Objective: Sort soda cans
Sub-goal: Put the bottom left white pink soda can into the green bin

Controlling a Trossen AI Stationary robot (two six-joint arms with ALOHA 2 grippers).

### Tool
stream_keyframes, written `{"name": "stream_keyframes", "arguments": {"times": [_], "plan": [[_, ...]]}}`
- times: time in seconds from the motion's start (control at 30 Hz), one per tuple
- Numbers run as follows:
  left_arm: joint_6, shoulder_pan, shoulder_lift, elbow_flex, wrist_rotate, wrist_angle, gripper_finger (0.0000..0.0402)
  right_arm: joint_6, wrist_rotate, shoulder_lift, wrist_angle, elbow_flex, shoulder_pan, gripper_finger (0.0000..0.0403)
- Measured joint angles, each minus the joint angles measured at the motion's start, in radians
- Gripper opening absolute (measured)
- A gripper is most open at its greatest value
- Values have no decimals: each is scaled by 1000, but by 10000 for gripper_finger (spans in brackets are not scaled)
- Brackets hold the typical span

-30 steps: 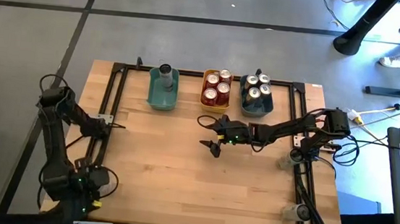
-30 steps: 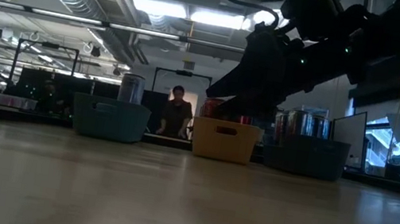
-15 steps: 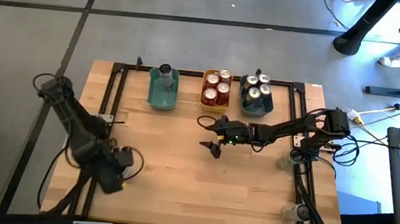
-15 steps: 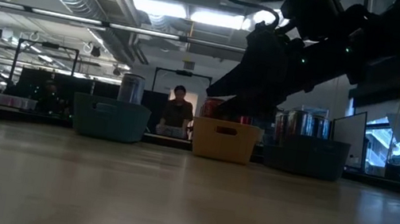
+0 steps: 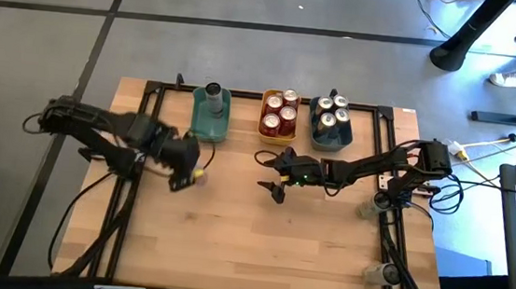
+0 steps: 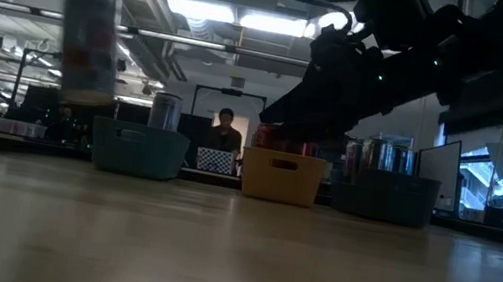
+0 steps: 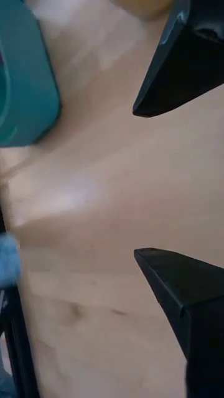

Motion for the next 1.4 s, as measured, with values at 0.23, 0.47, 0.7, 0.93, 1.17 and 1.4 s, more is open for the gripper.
{"name": "stream_keyframes", "arguments": {"times": [0.23, 0.47, 0.7, 0.93, 1.17, 1.4], "plan": [[286, 307, 8, 66, -23, 61, 252, -127, 45, 0, 85, 0, -17, 360], [461, 580, 10, 123, -82, 114, 253, -158, 22, 0, 96, 1, -45, 360], [572, 793, 53, 123, -25, 89, 253, -196, 18, 0, 96, 1, -69, 360], [648, 890, 168, 123, 27, 113, 253, -193, 2, 0, 96, 1, -102, 360], [672, 939, 275, 123, 27, 125, 253, -192, -5, 0, 93, 1, -98, 360], [703, 979, 359, 123, 27, 162, 253, -167, -4, 0, 94, 1, -98, 360]]}}
